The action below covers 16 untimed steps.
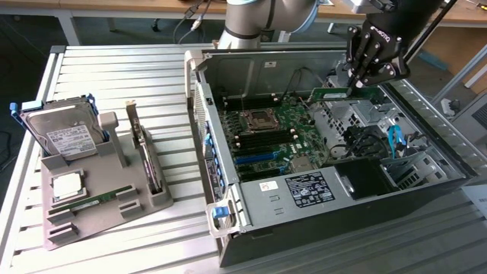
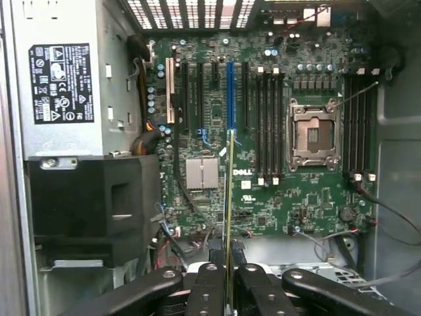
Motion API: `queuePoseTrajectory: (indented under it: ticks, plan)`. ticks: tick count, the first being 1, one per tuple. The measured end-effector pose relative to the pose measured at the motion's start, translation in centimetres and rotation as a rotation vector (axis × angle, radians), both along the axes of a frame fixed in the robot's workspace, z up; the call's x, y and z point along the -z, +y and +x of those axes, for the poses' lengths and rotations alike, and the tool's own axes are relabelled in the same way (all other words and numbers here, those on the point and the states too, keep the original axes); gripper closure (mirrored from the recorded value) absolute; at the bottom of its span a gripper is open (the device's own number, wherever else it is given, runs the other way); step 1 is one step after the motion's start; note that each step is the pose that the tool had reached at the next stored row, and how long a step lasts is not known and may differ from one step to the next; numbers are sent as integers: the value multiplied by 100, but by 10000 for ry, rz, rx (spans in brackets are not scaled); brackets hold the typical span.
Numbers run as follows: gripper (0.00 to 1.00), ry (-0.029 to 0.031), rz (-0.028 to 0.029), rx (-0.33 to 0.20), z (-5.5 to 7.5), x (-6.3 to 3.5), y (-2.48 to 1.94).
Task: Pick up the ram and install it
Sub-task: 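Insert the ram into the slot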
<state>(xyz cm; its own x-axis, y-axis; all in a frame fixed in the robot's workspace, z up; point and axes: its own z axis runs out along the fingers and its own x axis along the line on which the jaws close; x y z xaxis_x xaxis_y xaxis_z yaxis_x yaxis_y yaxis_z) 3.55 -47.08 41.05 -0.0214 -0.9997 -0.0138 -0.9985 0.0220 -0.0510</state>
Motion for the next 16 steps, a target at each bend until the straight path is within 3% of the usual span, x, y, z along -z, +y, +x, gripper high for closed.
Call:
queuePoseTrajectory:
  ticks: [4,8,16]
  plan:
    - [85,0,0,-64,-22,19,104]
    - [85,0,-1,-128,-25,33,256]
    - [85,0,1,-289,-120,65,457]
